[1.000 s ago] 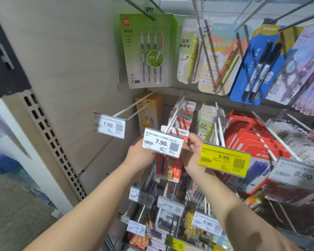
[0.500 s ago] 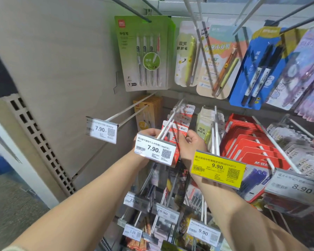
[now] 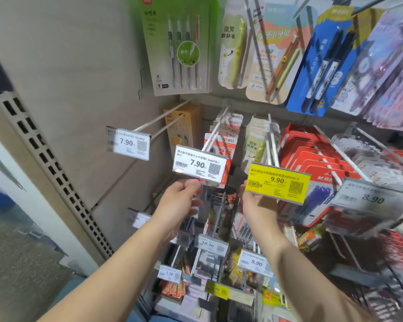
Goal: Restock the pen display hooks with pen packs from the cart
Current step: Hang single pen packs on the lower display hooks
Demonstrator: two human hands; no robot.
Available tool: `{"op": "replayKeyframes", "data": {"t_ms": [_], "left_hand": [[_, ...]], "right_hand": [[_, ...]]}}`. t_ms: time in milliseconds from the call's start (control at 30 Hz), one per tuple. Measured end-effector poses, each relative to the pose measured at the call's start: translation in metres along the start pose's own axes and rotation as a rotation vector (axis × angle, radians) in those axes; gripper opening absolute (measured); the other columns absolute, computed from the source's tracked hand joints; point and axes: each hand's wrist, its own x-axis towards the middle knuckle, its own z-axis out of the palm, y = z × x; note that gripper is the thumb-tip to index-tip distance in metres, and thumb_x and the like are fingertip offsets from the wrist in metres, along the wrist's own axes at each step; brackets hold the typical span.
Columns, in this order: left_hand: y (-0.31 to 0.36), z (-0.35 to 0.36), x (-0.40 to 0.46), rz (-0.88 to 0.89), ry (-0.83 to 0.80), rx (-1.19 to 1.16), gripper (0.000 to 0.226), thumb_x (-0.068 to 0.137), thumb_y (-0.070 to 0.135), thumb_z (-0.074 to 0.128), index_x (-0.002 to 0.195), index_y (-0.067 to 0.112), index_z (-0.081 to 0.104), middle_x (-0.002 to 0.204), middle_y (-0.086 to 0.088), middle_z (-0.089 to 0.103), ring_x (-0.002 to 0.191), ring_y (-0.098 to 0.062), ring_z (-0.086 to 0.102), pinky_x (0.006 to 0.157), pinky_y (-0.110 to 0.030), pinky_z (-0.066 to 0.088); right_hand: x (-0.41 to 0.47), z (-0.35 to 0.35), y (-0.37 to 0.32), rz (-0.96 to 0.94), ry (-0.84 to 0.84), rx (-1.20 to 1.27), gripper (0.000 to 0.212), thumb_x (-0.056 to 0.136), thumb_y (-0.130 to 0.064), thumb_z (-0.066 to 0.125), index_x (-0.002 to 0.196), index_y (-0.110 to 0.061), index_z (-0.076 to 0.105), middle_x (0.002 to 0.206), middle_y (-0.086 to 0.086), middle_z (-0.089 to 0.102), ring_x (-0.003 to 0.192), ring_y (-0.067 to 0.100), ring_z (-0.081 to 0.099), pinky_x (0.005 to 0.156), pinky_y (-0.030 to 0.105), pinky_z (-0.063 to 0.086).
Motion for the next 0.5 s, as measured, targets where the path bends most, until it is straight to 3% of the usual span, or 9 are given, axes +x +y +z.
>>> {"op": "replayKeyframes", "data": {"t_ms": [67, 100, 200, 300, 400, 500], "left_hand": [[-0.006, 0.0, -0.01, -0.006, -0.069, -0.032, 0.016, 0.103, 0.032, 0.061, 0.11, 0.021, 0.071, 0.098, 0.002, 0.077, 0.075, -0.015, 0.07, 0.068, -0.032, 0.055], [-0.008, 0.001, -0.015, -0.011, -0.11, -0.056, 0.015, 0.103, 0.03, 0.061, 0.109, 0.02, 0.071, 0.095, 0.001, 0.077, 0.075, -0.016, 0.07, 0.065, -0.031, 0.054], [-0.017, 0.012, -0.034, -0.05, -0.22, -0.084, 0.013, 0.103, 0.029, 0.061, 0.105, 0.021, 0.071, 0.094, 0.0, 0.078, 0.077, -0.019, 0.072, 0.064, -0.032, 0.052], [-0.032, 0.029, -0.054, -0.109, -0.336, -0.128, 0.012, 0.104, 0.025, 0.059, 0.104, 0.018, 0.069, 0.092, -0.004, 0.074, 0.068, -0.018, 0.068, 0.059, -0.031, 0.049], [-0.049, 0.051, -0.081, -0.172, -0.458, -0.112, 0.012, 0.104, 0.024, 0.057, 0.106, 0.017, 0.068, 0.093, -0.004, 0.075, 0.067, -0.018, 0.065, 0.056, -0.027, 0.047], [-0.061, 0.082, -0.117, -0.215, -0.595, -0.059, 0.014, 0.104, 0.023, 0.055, 0.103, 0.016, 0.068, 0.086, 0.001, 0.075, 0.064, -0.015, 0.059, 0.05, -0.022, 0.042]], "right_hand": [[-0.013, -0.004, -0.003, -0.094, 0.1, 0.084, 0.024, 0.102, -0.018, 0.058, 0.093, 0.004, 0.063, 0.093, 0.034, 0.065, 0.084, 0.051, 0.065, 0.066, 0.051, 0.055], [-0.022, -0.007, -0.001, -0.104, 0.114, 0.145, 0.019, 0.103, -0.015, 0.057, 0.094, 0.0, 0.064, 0.095, 0.033, 0.067, 0.082, 0.05, 0.066, 0.071, 0.054, 0.057], [-0.048, -0.026, 0.012, 0.022, 0.102, 0.262, 0.013, 0.104, -0.018, 0.058, 0.097, -0.01, 0.064, 0.087, 0.015, 0.07, 0.075, 0.025, 0.071, 0.072, 0.039, 0.06], [-0.078, -0.052, 0.029, 0.136, 0.093, 0.41, 0.013, 0.1, -0.018, 0.062, 0.089, -0.013, 0.058, 0.071, 0.005, 0.059, 0.055, 0.015, 0.06, 0.047, 0.024, 0.05], [-0.119, -0.082, 0.043, 0.113, 0.26, 0.345, 0.014, 0.103, -0.017, 0.059, 0.093, -0.009, 0.065, 0.069, 0.002, 0.07, 0.058, 0.015, 0.065, 0.054, 0.024, 0.051], [-0.157, -0.121, 0.061, 0.109, 0.35, 0.343, 0.016, 0.104, -0.019, 0.059, 0.1, -0.005, 0.067, 0.078, 0.01, 0.07, 0.063, 0.022, 0.066, 0.061, 0.035, 0.053]]}}
